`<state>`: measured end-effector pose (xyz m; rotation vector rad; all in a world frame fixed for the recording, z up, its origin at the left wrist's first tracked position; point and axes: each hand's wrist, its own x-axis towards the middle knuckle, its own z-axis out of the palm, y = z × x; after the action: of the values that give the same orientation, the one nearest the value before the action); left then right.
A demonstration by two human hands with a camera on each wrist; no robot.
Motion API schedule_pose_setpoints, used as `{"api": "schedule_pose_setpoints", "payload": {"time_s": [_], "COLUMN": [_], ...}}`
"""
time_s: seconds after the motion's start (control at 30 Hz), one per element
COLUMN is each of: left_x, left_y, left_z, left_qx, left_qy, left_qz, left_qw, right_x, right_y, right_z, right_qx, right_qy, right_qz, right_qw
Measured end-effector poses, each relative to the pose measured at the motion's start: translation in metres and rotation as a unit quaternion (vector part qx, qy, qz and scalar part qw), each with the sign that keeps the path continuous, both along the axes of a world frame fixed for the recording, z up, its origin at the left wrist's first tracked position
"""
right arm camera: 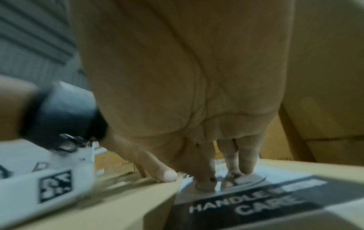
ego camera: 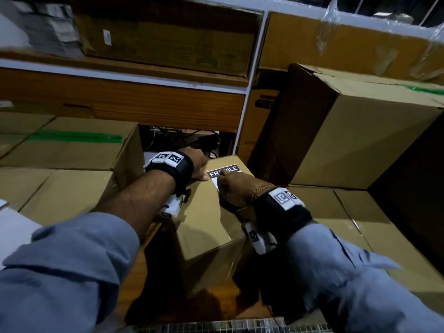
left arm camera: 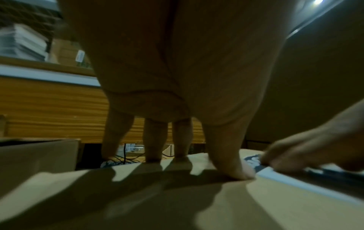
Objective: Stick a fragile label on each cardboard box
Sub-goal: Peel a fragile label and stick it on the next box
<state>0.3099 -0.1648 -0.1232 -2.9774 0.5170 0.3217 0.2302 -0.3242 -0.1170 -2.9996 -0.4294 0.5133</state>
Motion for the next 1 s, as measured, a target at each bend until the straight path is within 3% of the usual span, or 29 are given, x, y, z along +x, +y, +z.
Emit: {"api": "schedule_pose_setpoints", "payload": {"time_s": [0.2, 0.3, 0.5, 0.6, 0.67, 0.83, 0.9, 1.0], "left_x": [0.003, 0.002, -0.003, -0.002, -0.001, -0.002, -0.003, -0.005], "left_y": [-0.001, -0.001, -0.003, -0.003, -0.001, 0.001, 0.000, -0.001], "left_z": [-0.005, -0.004, -0.002, -0.002, -0.003, -0.004, -0.003, -0.002], "left_qx": [0.029, 0.036, 0.055, 0.055, 0.050, 0.044, 0.044, 0.048], "left_qy": [-0.019, -0.020, -0.016, -0.014, -0.017, -0.028, -0.028, -0.026], "left_qz": [-0.007, 0.000, 0.000, -0.002, -0.003, 0.000, 0.004, 0.009], "left_qw": [0.999, 0.999, 0.998, 0.998, 0.999, 0.999, 0.999, 0.998], "right_x": [0.041, 0.053, 0.050, 0.037, 0.038, 0.049, 0.050, 0.043], "right_y": [-0.004, -0.017, -0.015, 0.004, 0.009, -0.008, -0.008, -0.005], "right_z": [-0.026, -0.033, -0.017, -0.012, -0.020, -0.021, -0.014, -0.004], "right_qx": [0.063, 0.002, 0.007, -0.044, -0.025, 0.071, 0.062, -0.028], "right_qy": [0.050, 0.038, 0.061, 0.015, -0.008, 0.067, 0.088, 0.100], "right_qz": [-0.066, -0.075, -0.109, -0.040, -0.027, -0.107, -0.101, -0.063], "right_qw": [0.995, 0.996, 0.992, 0.998, 0.999, 0.989, 0.989, 0.993]}}
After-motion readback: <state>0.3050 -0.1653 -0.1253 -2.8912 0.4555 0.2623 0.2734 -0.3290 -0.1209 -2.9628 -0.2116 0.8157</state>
